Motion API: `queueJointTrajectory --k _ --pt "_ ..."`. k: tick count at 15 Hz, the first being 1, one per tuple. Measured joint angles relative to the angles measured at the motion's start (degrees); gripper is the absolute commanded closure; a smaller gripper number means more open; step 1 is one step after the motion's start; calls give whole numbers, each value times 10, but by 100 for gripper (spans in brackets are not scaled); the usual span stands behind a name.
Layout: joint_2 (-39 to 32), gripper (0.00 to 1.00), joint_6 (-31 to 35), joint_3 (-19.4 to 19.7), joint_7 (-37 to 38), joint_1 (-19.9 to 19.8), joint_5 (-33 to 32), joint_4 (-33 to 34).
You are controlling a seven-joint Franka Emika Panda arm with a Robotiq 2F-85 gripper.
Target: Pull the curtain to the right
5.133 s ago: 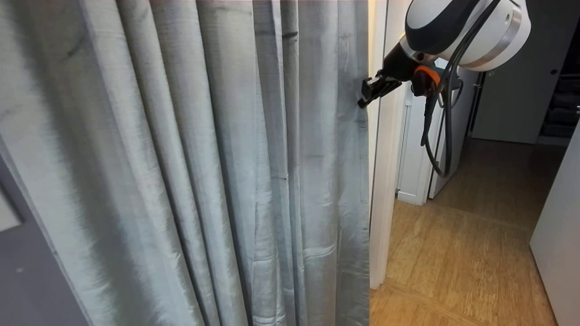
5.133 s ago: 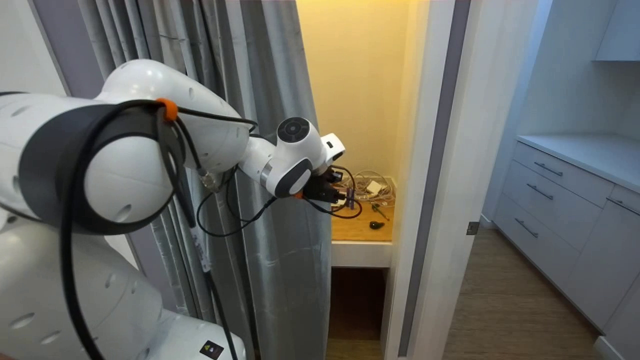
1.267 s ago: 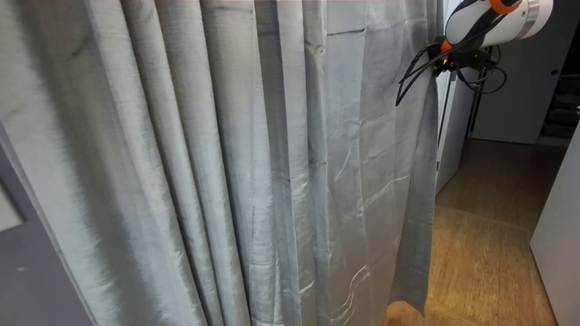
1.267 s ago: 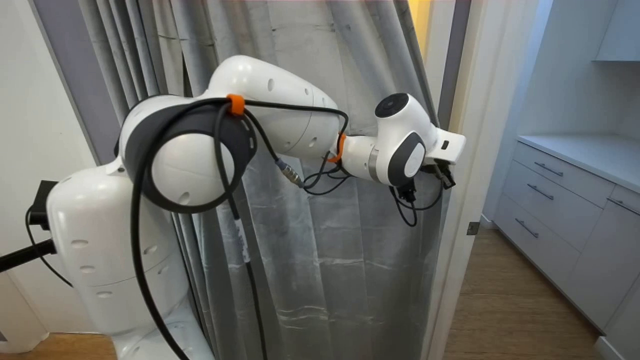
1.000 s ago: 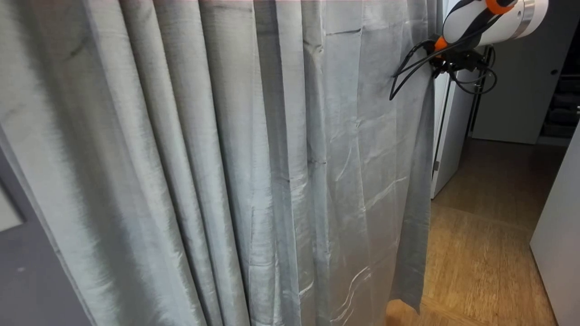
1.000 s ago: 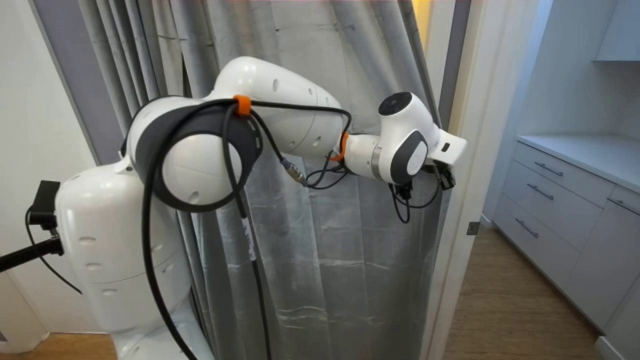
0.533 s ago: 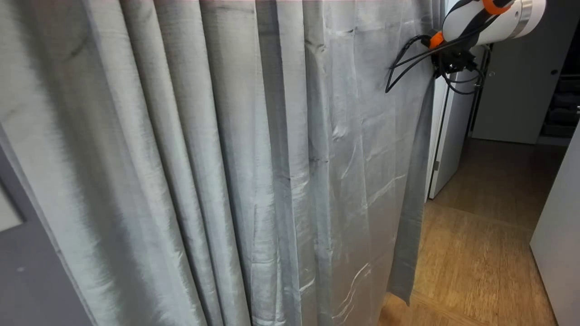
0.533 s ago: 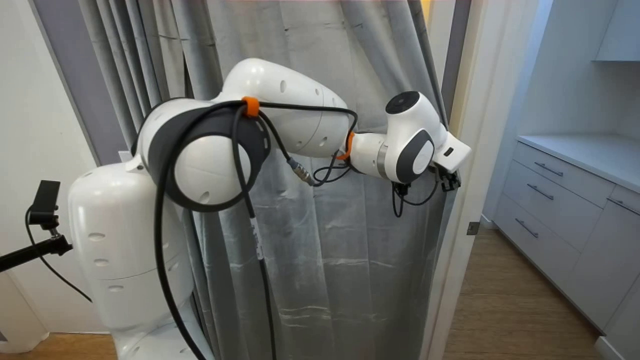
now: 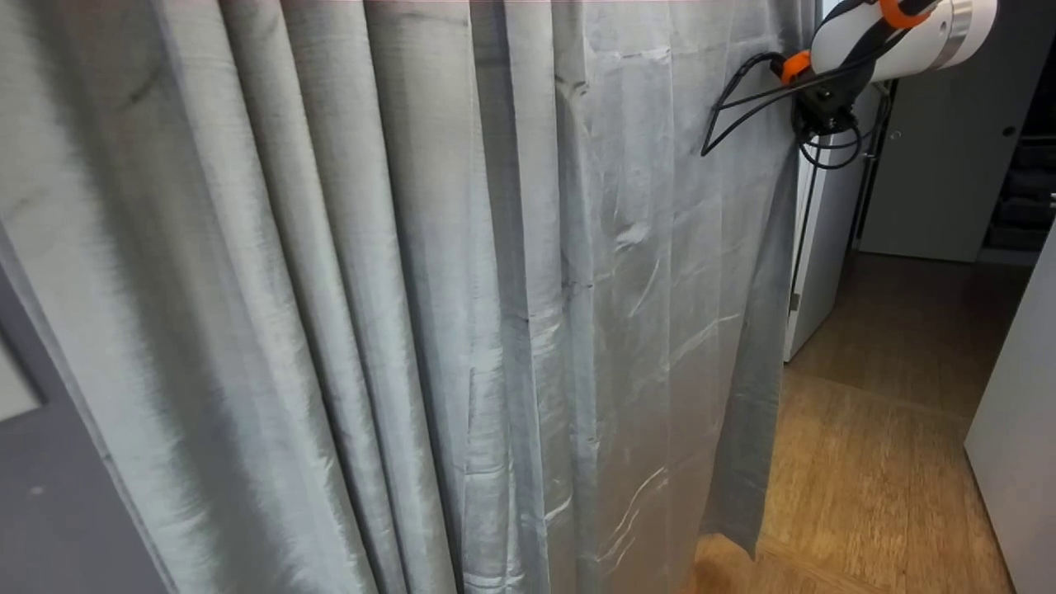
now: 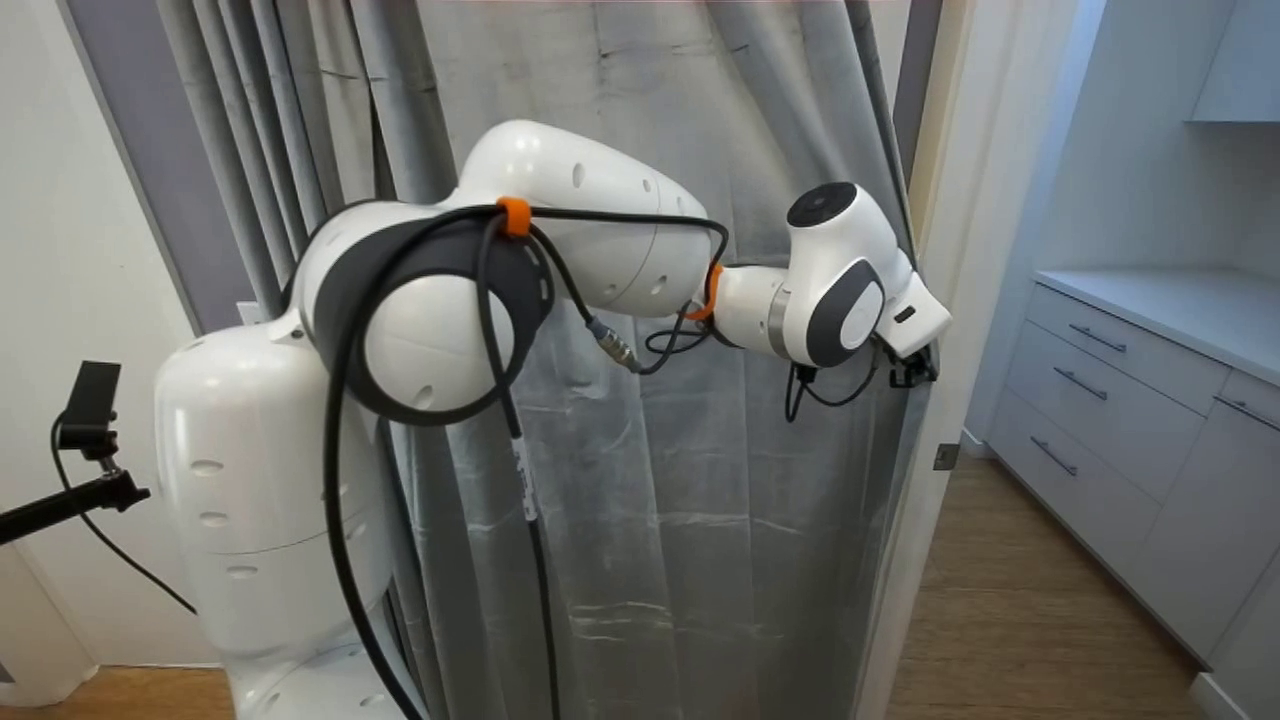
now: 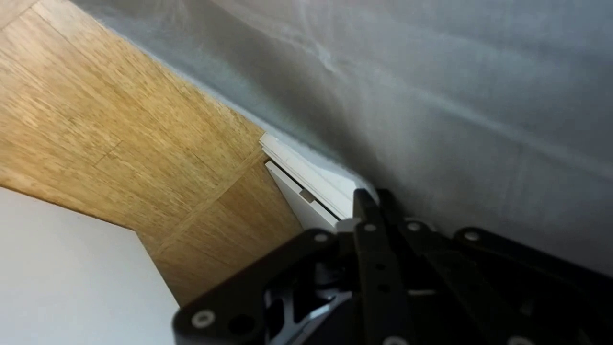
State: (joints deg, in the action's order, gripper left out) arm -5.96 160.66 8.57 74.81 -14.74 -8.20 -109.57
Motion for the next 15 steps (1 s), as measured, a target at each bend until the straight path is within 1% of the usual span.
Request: queueJointTrajectory --k 6,7,8,9,12,15 --pt "-6 100 -10 5 52 0 0 7" --pt "-6 74 -11 5 54 1 0 7" --pt "-6 73 -12 5 56 2 0 7" --pt "-7 67 -16 5 56 2 0 7" --pt "-25 46 -64 9 56 0 -3 -3" --pt "-43 25 -103 34 42 11 -13 -11"
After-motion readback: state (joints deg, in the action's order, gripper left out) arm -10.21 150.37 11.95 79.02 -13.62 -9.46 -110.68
